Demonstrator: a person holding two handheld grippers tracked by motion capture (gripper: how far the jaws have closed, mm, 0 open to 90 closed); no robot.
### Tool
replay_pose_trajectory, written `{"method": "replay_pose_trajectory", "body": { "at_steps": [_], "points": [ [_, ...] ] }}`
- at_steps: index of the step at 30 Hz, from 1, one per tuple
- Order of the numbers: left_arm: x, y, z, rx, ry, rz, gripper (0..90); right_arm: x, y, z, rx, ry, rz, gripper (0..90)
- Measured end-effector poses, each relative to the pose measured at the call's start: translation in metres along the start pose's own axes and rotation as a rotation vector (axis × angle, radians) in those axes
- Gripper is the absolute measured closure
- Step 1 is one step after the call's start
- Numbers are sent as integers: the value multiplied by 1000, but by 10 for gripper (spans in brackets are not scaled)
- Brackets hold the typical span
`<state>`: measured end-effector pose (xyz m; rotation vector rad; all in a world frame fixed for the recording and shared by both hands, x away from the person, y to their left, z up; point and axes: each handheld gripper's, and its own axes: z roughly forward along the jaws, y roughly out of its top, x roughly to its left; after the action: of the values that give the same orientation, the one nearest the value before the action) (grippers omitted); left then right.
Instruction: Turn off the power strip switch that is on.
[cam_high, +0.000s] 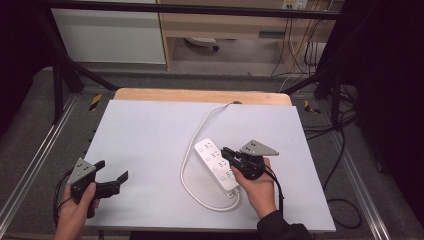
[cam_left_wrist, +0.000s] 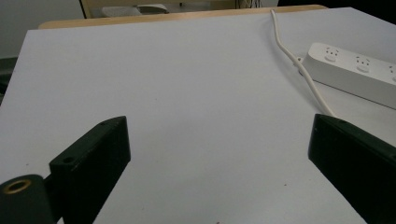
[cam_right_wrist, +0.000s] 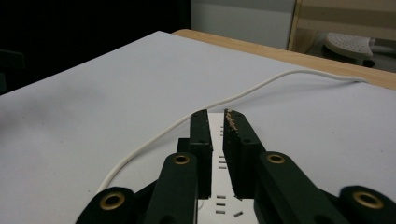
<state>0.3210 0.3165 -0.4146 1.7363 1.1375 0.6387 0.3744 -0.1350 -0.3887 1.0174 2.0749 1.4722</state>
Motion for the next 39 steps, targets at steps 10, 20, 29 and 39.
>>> {"method": "replay_pose_trajectory", "body": {
  "at_steps": [10, 20, 29, 39],
  "points": [
    [1, 0, 0, -1, 0, -3, 57, 5, -4, 8, 6, 12, 0, 900],
    [1, 0, -1, -6, 2, -10, 57, 7, -14, 13, 29, 13, 20, 900],
    [2, 0, -1, -7, 3, -6, 57, 9, -19, 17, 45, 17, 32, 900],
    [1, 0, -2, -8, 0, -8, 57, 13, -25, 20, 68, 15, 31, 900]
  ]
}}
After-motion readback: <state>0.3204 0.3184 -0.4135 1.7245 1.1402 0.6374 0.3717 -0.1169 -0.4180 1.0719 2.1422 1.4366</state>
